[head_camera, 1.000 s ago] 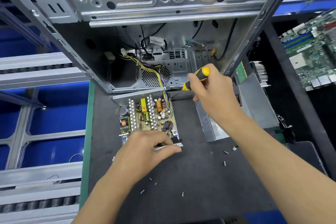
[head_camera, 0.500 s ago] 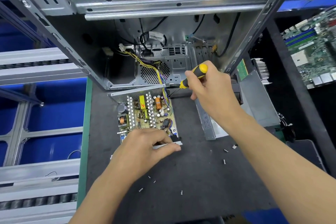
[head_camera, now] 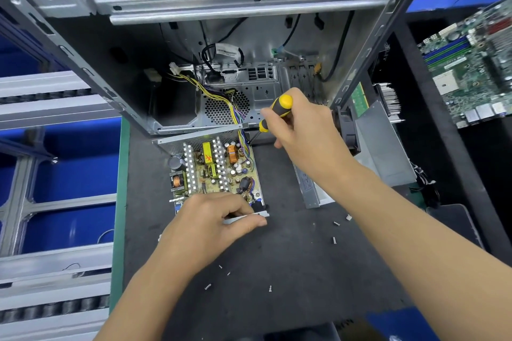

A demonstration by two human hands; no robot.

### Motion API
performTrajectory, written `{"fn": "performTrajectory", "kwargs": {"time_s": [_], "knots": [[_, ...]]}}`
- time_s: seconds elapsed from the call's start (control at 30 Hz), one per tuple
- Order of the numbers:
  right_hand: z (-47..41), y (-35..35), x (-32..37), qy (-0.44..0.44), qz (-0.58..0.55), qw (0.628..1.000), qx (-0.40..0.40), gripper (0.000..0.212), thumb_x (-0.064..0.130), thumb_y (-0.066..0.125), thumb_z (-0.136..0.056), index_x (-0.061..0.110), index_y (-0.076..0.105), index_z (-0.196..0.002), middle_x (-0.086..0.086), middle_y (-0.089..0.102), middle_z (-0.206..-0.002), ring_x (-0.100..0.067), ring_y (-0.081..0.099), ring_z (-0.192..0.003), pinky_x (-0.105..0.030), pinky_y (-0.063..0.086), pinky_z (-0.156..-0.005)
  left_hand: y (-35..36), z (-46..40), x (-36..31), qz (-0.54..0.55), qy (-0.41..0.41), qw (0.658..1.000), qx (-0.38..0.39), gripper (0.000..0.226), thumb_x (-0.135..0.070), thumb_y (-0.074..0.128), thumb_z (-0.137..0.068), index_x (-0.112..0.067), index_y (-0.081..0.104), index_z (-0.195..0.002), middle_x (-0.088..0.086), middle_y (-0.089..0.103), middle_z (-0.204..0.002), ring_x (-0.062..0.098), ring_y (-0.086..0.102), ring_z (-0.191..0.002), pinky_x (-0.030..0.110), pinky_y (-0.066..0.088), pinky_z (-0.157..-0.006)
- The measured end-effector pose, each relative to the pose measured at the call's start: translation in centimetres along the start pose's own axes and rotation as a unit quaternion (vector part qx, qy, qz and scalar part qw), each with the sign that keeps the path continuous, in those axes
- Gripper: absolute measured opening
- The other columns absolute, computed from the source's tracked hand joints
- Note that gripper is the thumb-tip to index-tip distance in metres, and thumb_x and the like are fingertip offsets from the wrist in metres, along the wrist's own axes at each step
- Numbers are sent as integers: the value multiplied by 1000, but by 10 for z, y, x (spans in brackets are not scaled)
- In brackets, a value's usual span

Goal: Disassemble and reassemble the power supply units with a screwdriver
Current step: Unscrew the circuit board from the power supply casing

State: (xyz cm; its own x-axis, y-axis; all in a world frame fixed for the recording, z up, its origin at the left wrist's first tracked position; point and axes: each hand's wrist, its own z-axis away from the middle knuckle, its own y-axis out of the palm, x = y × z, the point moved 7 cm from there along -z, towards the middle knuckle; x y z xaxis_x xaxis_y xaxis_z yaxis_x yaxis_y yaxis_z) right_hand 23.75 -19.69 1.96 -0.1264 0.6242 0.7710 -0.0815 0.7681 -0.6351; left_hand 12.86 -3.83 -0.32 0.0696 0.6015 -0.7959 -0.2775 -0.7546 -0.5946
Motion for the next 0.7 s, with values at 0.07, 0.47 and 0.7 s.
{"fn": "performTrajectory", "kwargs": {"time_s": [0.07, 0.47, 0.7], "knots": [[0, 0, 1, 0, 1, 1000, 3, 29, 44, 52, -98, 17, 45, -89, 4, 63, -65, -8, 63, -59, -32, 48, -62, 0, 0, 0, 4, -1, 1000, 0, 29, -48, 73, -78, -19, 76, -72, -14, 69, -71, 7, 64, -69, 32, 49, -68], [-6, -10, 26, -38, 27, 999, -11, 29, 34, 70, -89, 14, 53, -77, 3, 48, -74, -16, 45, -67, -23, 35, -63, -1, 0, 2, -8, -1, 1000, -11, 22, -46, 76, -75, -25, 74, -68, -17, 68, -68, 6, 65, -67, 29, 48, -65], [-6, -11, 39, -76, 63, 995, 34, 19, 24, 64, -93, 22, 55, -109, 12, 48, -78, -8, 48, -68, -29, 43, -64, -1, 1, 5, 3, -9, 1000, -11, 29, -57, 71, -74, -29, 72, -69, -18, 68, -70, 6, 66, -69, 36, 51, -64]]}}
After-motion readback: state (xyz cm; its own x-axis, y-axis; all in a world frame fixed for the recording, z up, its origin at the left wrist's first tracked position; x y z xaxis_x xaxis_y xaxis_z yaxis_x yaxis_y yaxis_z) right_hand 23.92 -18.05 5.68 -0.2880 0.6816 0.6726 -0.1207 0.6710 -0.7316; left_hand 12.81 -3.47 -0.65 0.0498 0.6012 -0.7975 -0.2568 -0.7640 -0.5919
